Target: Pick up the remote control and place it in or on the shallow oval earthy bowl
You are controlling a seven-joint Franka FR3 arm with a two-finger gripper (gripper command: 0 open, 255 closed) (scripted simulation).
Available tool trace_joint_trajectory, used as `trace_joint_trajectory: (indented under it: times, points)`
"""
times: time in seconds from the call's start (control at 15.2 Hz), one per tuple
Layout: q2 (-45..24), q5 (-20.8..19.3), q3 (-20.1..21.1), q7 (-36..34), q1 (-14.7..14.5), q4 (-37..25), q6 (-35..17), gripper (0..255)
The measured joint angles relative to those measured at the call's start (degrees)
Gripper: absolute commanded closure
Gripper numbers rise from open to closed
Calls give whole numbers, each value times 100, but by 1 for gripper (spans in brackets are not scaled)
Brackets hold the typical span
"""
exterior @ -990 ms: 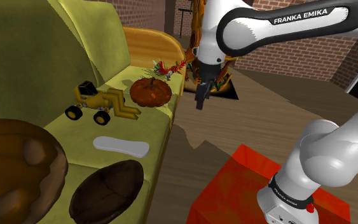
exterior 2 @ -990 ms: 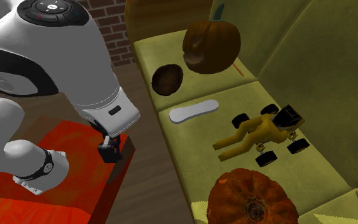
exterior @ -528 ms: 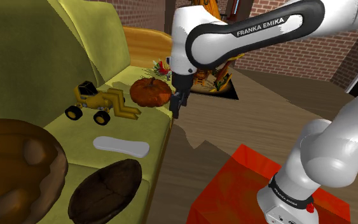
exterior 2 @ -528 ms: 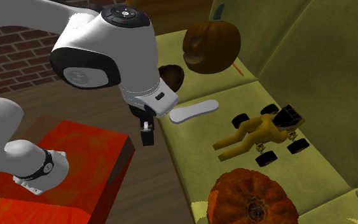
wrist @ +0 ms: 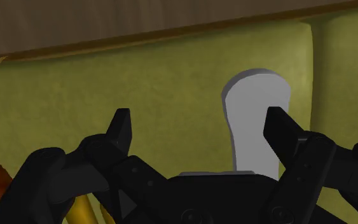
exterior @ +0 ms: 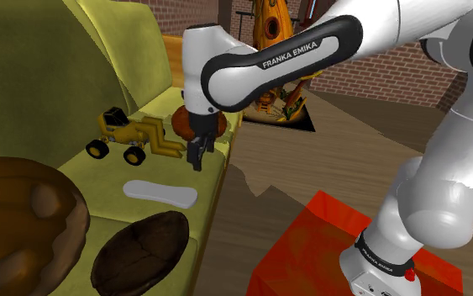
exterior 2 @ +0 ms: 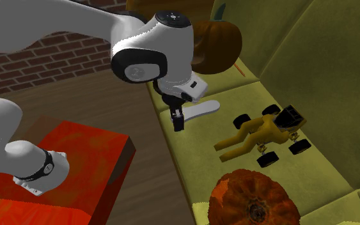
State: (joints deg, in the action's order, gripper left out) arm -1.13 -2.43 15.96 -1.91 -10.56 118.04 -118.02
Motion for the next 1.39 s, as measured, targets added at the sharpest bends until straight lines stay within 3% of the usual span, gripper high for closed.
trace_joint_trajectory:
  times: [0.66,1.39]
  points:
    - [-2002,-706,254,-520,-624,-1846,-60,0]
    - [-2381,-864,203,-607,-696,-1755,-513,0]
